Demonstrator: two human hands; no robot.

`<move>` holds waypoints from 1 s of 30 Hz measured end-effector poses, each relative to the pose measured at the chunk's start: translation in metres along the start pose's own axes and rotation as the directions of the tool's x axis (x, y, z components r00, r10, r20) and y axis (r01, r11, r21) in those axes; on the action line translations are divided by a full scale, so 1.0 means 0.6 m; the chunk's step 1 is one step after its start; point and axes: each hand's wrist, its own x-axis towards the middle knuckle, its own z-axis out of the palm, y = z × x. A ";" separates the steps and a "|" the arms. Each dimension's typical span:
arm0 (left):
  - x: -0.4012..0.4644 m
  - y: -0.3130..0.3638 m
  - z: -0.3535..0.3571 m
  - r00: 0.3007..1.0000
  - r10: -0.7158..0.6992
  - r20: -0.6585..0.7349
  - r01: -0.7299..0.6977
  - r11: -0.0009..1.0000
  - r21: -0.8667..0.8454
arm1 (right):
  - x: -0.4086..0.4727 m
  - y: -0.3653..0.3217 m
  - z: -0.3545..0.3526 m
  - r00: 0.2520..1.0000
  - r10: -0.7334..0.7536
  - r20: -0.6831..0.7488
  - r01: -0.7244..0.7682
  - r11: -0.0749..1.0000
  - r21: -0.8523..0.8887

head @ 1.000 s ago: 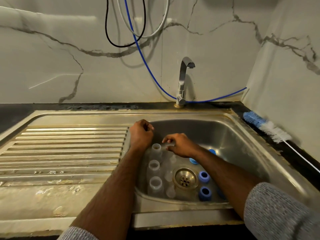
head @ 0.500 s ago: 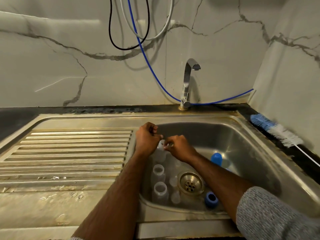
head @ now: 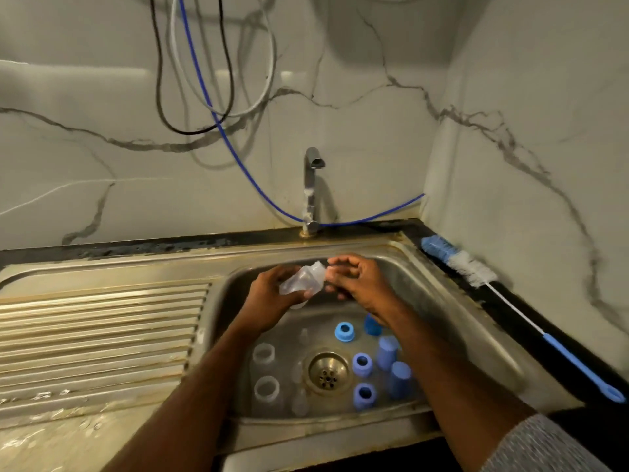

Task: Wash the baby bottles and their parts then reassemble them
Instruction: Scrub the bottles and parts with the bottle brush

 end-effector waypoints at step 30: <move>0.004 0.152 0.156 1.000 0.026 0.007 -0.024 0.975 -0.220 | -0.210 -0.032 -0.285 0.880 -0.249 -0.405 -0.373 0.166 -0.913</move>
